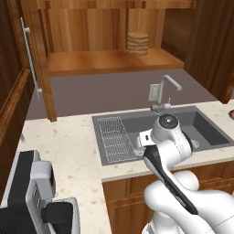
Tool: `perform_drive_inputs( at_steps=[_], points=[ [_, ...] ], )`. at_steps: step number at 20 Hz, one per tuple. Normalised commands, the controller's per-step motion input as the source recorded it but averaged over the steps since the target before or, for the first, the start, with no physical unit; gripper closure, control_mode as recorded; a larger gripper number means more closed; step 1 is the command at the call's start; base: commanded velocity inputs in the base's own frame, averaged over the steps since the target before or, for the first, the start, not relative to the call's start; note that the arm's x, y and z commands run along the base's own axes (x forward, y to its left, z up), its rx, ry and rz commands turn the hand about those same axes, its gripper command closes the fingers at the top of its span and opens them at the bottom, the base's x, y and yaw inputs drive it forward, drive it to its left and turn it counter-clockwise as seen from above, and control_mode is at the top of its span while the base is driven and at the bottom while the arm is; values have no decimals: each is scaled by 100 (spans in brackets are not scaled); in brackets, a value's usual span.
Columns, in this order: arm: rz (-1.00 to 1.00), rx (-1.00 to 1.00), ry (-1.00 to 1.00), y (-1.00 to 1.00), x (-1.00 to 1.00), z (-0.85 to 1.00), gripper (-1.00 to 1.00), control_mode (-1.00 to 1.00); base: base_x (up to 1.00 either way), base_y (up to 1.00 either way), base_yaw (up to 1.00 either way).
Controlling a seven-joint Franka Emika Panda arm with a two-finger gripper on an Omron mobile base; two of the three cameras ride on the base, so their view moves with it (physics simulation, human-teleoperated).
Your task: Pick the avocado and bread from the counter and place them on the plate. Then pick the jam from the cabinet and place it next to the plate. Lastly close the cabinet door.
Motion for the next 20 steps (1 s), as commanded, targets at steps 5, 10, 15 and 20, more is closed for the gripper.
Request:
perform_drive_inputs(
  at_steps=[5, 10, 15, 20],
  points=[
    [0, 0, 0, 0, 0, 0, -100, 100, 0, 15, 0],
    [0, 0, 0, 0, 0, 0, -100, 100, 0, 4, 0],
    [0, 0, 0, 0, 0, 0, -100, 100, 0, 0, 0],
    [0, 0, 0, 0, 0, 0, -100, 100, -15, 0, 1]
  ],
)
